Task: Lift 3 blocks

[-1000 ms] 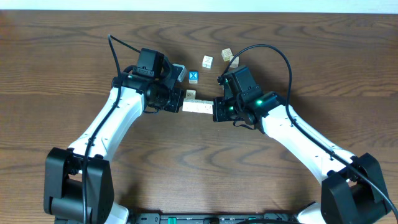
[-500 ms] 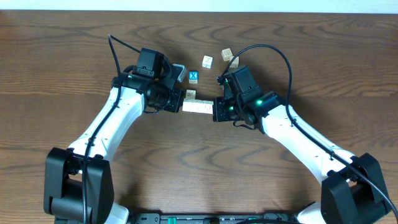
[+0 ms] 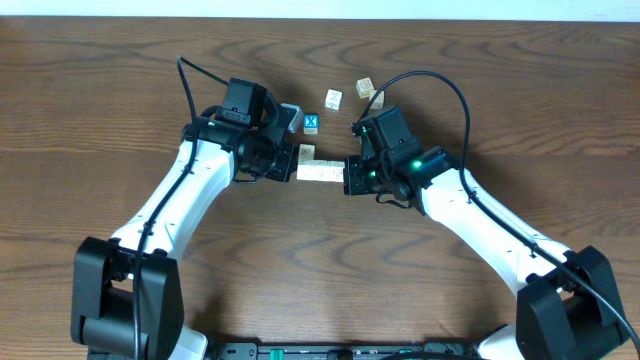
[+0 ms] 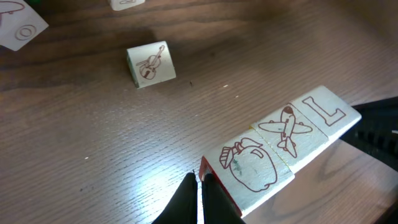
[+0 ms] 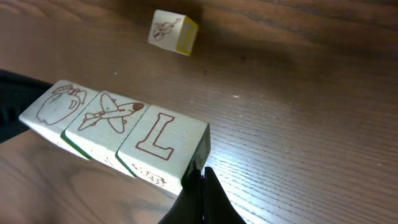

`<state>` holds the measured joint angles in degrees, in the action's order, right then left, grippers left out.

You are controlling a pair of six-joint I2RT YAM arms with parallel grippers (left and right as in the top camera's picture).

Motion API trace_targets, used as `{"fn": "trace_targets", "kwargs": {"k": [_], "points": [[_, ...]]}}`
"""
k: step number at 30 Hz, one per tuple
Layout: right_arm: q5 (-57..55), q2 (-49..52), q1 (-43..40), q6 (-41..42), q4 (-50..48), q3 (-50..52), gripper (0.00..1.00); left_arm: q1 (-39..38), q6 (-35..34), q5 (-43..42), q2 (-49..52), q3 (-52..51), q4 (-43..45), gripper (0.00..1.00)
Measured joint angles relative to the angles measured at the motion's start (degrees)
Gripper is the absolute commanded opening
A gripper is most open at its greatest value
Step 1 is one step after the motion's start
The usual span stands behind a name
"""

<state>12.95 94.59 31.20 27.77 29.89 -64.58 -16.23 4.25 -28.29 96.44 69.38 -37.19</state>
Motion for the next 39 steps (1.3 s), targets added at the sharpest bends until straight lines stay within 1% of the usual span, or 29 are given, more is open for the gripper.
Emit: {"fn": "trace_targets", "kwargs": {"k": [21, 39], "points": [[-1.05, -0.04, 0.00, 0.20, 0.85, 0.00, 0.01, -0.92, -0.11, 0.35, 0.00, -0.02, 0.11, 0.07], [-1.01, -0.07, 0.00, 1.79, 0.87, 0.00, 0.01, -0.92, -4.09, 0.42, 0.00, -0.02, 1.14, 0.07]]}}
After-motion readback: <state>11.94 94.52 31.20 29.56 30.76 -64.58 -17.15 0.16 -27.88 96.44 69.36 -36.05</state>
